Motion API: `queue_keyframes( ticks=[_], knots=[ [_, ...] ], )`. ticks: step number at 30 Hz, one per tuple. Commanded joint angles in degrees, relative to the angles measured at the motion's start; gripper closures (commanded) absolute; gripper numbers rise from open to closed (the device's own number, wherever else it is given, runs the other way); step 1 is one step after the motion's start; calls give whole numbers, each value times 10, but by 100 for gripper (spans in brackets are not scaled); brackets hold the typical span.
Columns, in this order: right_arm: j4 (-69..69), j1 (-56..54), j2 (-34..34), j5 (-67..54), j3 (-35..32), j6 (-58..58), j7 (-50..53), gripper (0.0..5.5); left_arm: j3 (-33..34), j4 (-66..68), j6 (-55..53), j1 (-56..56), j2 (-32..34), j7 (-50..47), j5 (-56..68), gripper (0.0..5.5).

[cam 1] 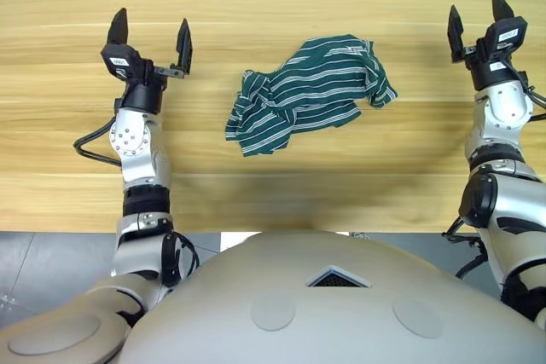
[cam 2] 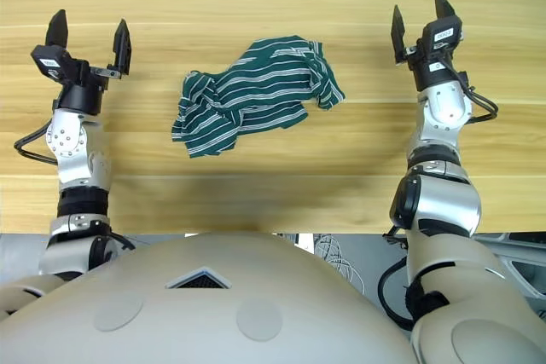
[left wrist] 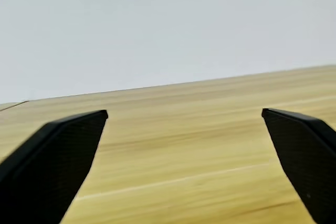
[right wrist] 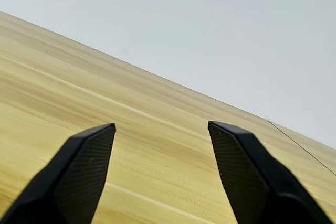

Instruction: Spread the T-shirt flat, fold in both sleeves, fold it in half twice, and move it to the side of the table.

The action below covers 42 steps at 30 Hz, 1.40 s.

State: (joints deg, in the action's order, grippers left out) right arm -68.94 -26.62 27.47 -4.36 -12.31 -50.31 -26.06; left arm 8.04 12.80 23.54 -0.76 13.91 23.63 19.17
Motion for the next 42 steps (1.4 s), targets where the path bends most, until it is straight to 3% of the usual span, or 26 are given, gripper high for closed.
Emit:
queue_keyframes(
  ticks=[1, 5, 10, 20, 29, 42],
  knots=[
    [123, 57, 17, -70, 2, 7, -123, 222, -29, -263, -179, -134, 44, 0, 78, 12],
    [336, 154, 21, -138, 19, 67, -187, 222, -44, -431, -313, -228, 66, -54, 70, 12],
    [348, 153, 8, -96, 28, 106, -145, 222, -130, -534, -432, -239, 69, -109, -6, 12],
    [356, 148, -13, -53, 48, 103, -103, 222, -157, -463, -481, -193, 48, -134, -69, 12],
    [370, 153, -17, -54, 50, 103, -97, 222, -186, -453, -486, -194, 43, -111, -81, 148],
    [389, 156, -20, -56, 55, 108, -97, 222, -172, -449, -485, -202, 45, -102, -93, 360]
  ],
)
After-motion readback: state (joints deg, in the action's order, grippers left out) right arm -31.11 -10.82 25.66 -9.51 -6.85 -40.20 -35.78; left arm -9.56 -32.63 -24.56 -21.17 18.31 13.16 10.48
